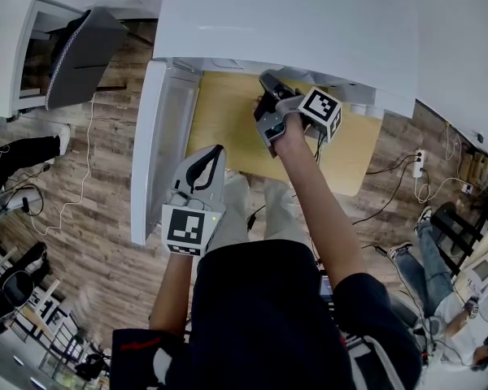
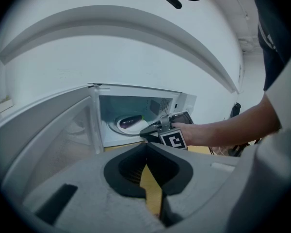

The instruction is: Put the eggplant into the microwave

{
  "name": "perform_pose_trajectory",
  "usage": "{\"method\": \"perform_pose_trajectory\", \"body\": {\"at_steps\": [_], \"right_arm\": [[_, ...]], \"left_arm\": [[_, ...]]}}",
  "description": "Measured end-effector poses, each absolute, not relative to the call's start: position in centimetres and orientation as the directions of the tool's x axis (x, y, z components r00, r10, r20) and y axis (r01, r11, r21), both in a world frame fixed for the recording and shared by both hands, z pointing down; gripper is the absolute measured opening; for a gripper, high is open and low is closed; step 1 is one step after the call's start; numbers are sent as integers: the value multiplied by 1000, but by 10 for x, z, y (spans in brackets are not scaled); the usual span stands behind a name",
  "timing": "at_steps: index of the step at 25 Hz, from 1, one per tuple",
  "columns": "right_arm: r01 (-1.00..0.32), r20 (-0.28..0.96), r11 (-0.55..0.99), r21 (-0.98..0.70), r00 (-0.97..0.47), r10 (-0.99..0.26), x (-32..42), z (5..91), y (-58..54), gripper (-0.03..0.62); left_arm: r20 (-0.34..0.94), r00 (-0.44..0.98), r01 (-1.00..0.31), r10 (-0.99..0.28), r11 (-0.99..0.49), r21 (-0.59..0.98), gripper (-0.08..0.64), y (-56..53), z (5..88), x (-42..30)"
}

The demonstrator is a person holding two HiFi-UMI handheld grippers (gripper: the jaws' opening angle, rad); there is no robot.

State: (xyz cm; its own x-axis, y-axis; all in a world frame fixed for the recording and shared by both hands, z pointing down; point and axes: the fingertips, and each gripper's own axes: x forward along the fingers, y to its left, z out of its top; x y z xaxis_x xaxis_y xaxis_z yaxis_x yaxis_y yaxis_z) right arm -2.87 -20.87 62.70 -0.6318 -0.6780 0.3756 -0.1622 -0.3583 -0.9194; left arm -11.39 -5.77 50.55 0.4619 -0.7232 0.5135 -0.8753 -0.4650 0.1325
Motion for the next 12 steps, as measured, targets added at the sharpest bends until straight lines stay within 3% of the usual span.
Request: {"method": "perform_pose_trajectory", "body": {"at_steps": [12], "right_arm": [[-180, 370, -337, -924, -644, -670, -28, 610, -197, 21]], "left_arm": [[478, 464, -876, -746, -466, 123, 14, -67, 489, -119]]}}
